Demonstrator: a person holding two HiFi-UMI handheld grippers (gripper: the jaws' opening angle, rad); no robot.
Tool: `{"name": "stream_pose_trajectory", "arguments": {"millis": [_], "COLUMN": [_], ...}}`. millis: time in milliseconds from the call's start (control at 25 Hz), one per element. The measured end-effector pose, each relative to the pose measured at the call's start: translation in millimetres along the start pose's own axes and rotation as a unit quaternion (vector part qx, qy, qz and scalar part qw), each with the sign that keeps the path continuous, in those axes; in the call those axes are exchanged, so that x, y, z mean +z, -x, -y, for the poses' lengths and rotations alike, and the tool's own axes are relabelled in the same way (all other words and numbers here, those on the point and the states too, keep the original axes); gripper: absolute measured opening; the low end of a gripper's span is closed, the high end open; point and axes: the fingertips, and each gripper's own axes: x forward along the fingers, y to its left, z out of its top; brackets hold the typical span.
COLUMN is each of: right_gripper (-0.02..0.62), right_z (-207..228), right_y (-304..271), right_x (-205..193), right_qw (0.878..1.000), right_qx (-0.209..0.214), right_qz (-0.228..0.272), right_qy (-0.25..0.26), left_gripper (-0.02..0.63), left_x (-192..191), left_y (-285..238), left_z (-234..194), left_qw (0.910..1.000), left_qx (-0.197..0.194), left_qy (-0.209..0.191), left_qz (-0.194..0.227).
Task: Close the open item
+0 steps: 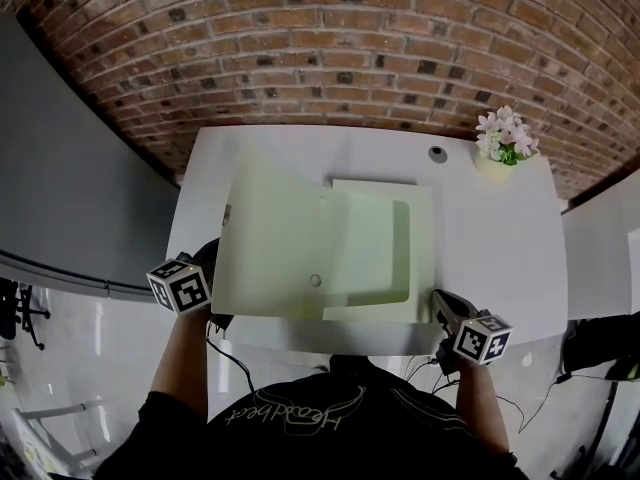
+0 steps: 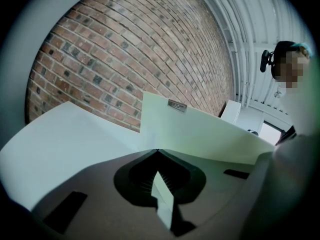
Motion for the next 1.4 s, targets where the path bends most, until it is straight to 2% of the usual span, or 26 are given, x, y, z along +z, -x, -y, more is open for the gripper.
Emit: {"name": "stream_pose_trajectory", "arguments": {"millis": [560,1400], "right_gripper": [0.003,0.003], "right_z": [1.7,1.6], "right_y": [0.4,-0.3], "right_x": [-3.7,-4.7], "right_qw": [1.000,1.000], "right_qx": [-0.001,-0.006], "right_qz": [-0.003,-0.002], "right_qy": [0.002,-0.001], "left_gripper": [0.002,0.002], "left_x": [10.0,10.1], "left_y": [-11.6,-43.6], "left_z": [21.5,61.7], "left_qw": [0.9994,0.9961], "left_qx": [-0.035,-0.085], "left_qy": [0.005,-0.015], "left_qz": [0.006,-0.020]}}
